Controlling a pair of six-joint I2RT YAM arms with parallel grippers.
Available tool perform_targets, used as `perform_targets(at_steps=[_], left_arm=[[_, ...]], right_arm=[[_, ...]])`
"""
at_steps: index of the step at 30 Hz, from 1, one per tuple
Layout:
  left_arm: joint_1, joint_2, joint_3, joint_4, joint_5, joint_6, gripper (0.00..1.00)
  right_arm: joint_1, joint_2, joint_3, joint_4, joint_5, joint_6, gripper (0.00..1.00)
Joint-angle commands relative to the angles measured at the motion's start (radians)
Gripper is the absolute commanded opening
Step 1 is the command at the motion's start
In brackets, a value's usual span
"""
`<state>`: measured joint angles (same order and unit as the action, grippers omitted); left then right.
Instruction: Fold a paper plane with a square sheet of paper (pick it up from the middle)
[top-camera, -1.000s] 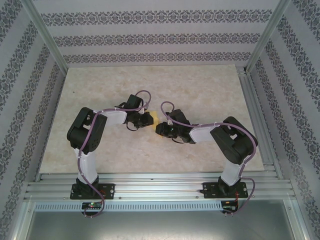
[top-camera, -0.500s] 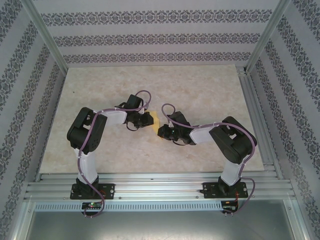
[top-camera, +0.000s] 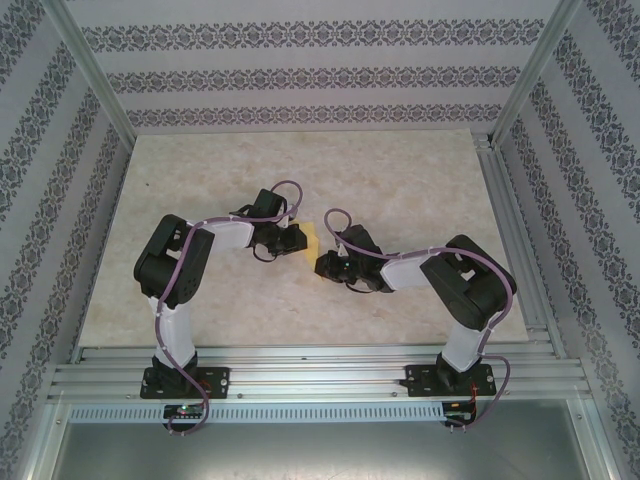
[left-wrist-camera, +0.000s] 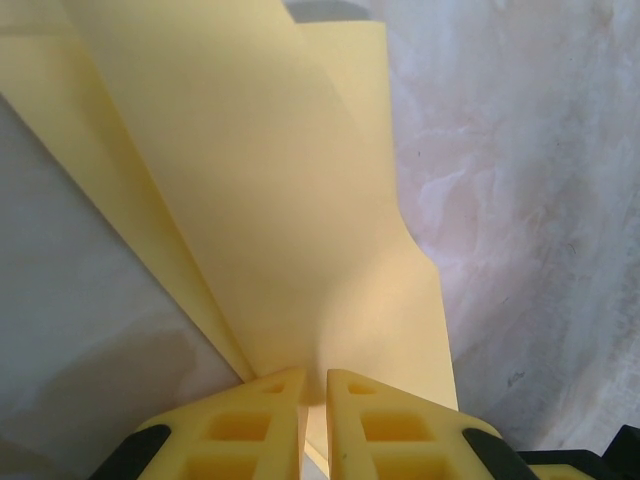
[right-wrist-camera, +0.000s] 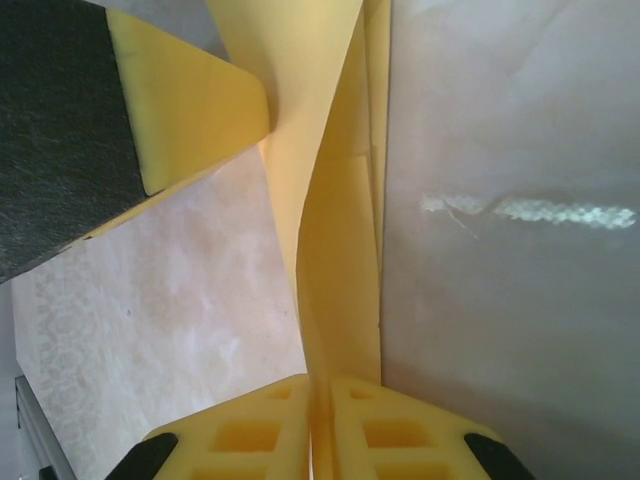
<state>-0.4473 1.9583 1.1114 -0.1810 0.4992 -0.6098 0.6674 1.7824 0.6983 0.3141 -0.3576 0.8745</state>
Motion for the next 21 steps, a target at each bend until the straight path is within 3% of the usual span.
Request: perform_targets(at_steps=[1,7,12,21], left_arm=[[-0.010,0.014,-0.015,-0.026,-0.034,0.018,0.16],[-0.010,0.013,-0.018,-0.024,-0.034,0.017,0.16],[-0.010,0.013,-0.019,-0.025,-0.036,0.019,0.16],[-0.011,0.013,-0.021,-0.023,-0.038,0.014,0.16]], right_arm=[[0.012,-0.010,-0.025,-0.018,0.006,0.009,0.11],[0.027,0.011,-0.034,-0.016,-0.010,0.010,0.09],[0.034,-0.021,-0.045,-0.012,-0.012,0.014,0.15],[0.050,-0.040,-0.040,-0.089,0.021,-0.004,0.08]])
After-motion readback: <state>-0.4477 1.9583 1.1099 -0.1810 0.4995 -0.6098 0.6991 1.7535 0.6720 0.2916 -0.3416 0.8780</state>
